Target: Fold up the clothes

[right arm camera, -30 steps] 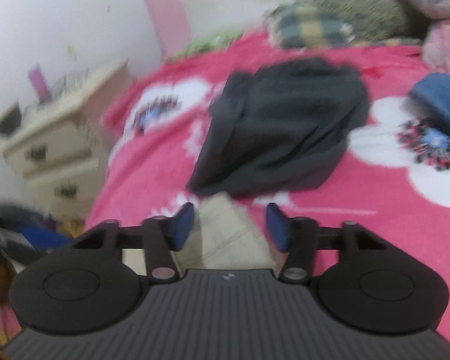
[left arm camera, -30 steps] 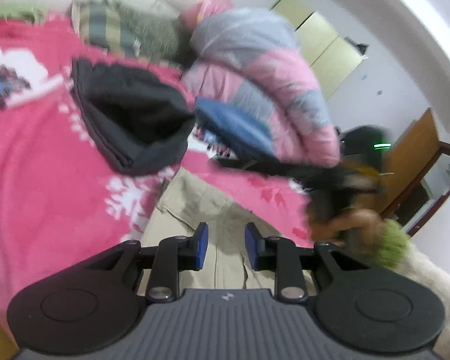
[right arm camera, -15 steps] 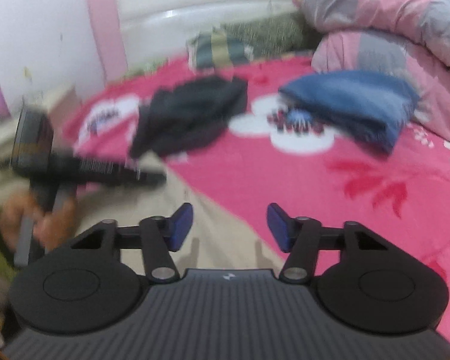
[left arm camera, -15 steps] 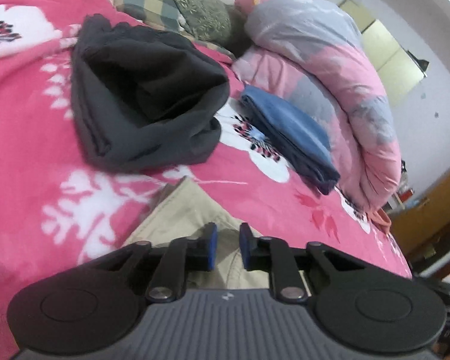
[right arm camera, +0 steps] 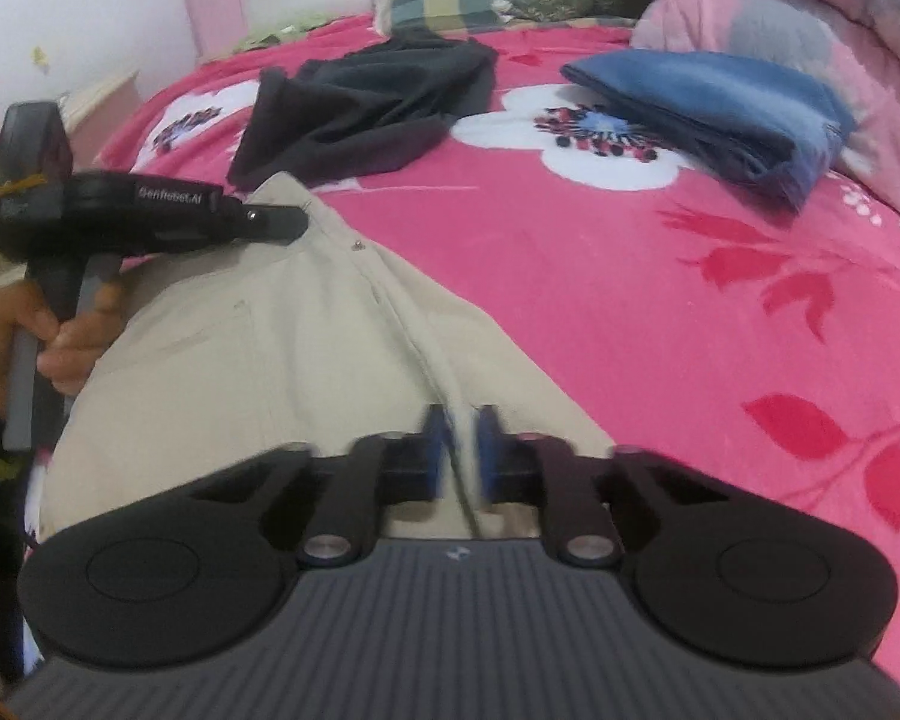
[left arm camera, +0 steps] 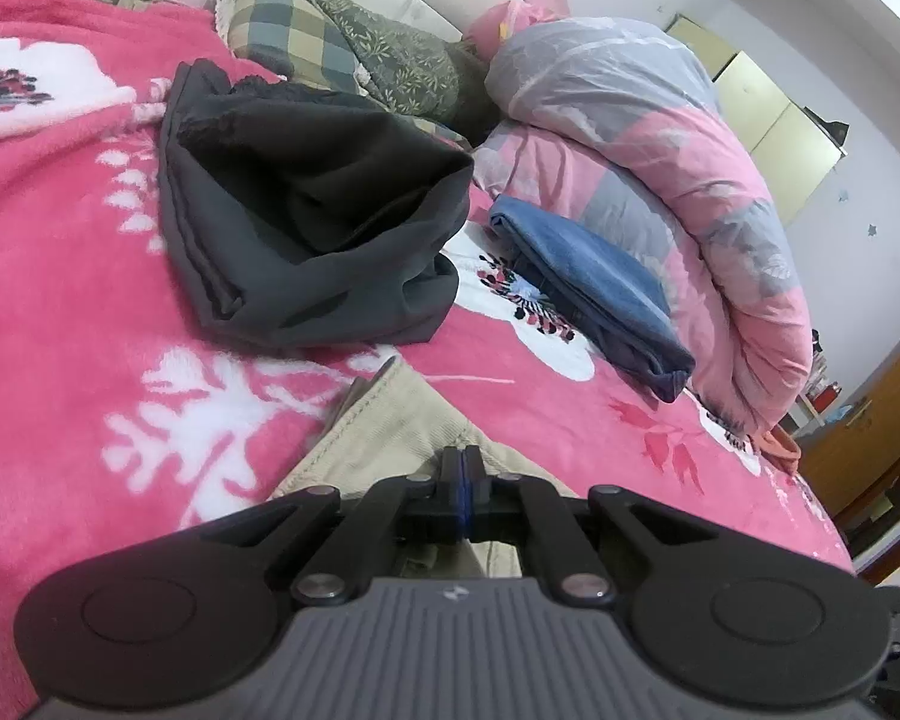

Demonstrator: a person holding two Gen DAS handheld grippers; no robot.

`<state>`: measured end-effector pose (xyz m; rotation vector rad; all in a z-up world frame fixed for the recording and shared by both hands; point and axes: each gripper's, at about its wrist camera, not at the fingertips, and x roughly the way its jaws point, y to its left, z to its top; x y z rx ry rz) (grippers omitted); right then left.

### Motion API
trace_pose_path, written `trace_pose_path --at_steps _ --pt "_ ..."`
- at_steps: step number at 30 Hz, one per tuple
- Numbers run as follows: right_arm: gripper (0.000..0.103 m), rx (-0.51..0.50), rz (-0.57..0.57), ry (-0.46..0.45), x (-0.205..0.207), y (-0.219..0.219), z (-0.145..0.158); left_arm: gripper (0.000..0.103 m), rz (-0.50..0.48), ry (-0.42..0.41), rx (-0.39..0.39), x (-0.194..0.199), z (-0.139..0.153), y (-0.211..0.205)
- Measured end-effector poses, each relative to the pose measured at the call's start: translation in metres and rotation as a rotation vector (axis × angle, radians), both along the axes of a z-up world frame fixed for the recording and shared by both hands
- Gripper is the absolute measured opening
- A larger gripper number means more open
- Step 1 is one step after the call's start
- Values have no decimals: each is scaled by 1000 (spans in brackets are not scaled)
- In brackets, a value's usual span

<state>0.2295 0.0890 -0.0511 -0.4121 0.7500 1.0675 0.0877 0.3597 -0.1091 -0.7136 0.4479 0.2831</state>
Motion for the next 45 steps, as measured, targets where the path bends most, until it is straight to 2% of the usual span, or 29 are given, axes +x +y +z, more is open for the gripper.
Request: trace_pose_path --at_steps 5,9,12,18,21,22,24,25,27,30,34,37,39,40,42,45 --pt "3 -20 -18 -138 -15 9 17 4 6 -5 1 -1 1 0" --pt "2 -29 -27 -188 -12 17 28 4 21 -11 -2 -2 1 2" --pt "2 -50 -33 -181 -2 22 23 4 27 -12 2 -2 1 3" --pt "3 -79 -34 -90 20 24 -15 4 21 -9 7 -2 1 2" --pt "3 -41 -45 -36 27 18 -28 4 20 -9 3 -1 -1 3" --pt "6 -21 -55 -15 31 15 -28 4 19 -11 -1 -2 -1 4" --pt "22 24 -100 42 42 5 -26 4 20 -14 -5 -2 -2 4" --pt "38 49 -135 80 49 -4 -24 4 20 -14 -5 -2 -2 4" --pt "42 104 -208 173 63 -27 -17 4 20 -14 -2 -2 -2 4" --pt "44 208 -341 228 66 -71 8 4 20 -10 7 -2 -2 3" --pt "46 316 -491 133 30 -143 54 4 16 -13 20 -2 -1 1" --pt "46 343 -570 69 -15 -195 75 14 4 -24 32 -4 8 -4" --pt "46 319 -606 20 -47 -223 83 28 8 -18 63 -8 20 -14" --pt "46 297 -618 -5 -61 -234 85 32 10 -14 78 -10 26 -18" --pt "46 244 -635 -54 -84 -249 86 34 -8 -42 126 -14 43 -35" --pt "46 140 -616 -147 -110 -250 79 35 -112 -61 158 -7 65 -67"
